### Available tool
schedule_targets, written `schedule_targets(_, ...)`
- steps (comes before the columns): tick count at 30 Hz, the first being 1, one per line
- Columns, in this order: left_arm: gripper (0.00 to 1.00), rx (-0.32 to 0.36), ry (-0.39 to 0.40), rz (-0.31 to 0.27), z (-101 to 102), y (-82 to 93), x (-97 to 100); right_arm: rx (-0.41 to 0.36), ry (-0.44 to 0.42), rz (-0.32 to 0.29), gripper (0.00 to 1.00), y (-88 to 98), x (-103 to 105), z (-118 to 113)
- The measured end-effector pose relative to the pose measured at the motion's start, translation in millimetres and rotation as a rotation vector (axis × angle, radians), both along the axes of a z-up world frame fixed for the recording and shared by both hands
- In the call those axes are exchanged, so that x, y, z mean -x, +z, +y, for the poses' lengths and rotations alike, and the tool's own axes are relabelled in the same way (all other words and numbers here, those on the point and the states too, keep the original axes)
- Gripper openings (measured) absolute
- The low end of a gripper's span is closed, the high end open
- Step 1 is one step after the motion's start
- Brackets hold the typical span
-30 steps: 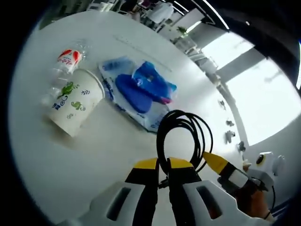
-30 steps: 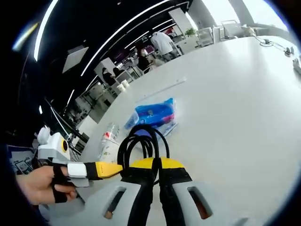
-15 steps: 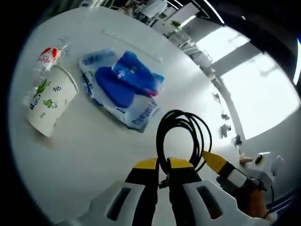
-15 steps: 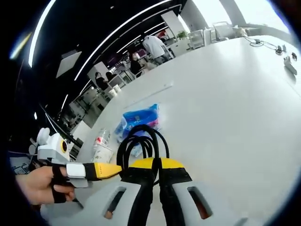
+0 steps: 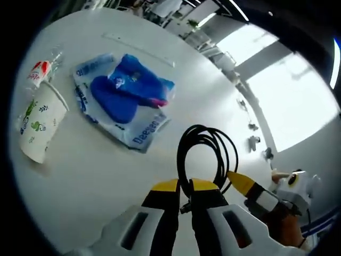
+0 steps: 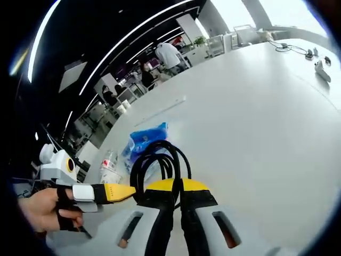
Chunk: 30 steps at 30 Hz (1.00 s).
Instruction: Arrange the tabletop items into an orderly group along one side of the table until the central work area is clear of visible clutter.
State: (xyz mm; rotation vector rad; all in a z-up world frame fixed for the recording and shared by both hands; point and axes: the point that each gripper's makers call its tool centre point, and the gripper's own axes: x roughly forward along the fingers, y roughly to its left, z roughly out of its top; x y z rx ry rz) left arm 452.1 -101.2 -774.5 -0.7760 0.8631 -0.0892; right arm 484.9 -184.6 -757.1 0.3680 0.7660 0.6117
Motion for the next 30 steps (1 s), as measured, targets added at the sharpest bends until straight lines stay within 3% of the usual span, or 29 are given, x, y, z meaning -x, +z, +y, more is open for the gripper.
schedule_targets(30, 0.03, -0.025, -0.044, 0.067, -5, -30.1, -8.0, 0.021, 0.018, 0.084, 0.00, -37.8, -11, -5)
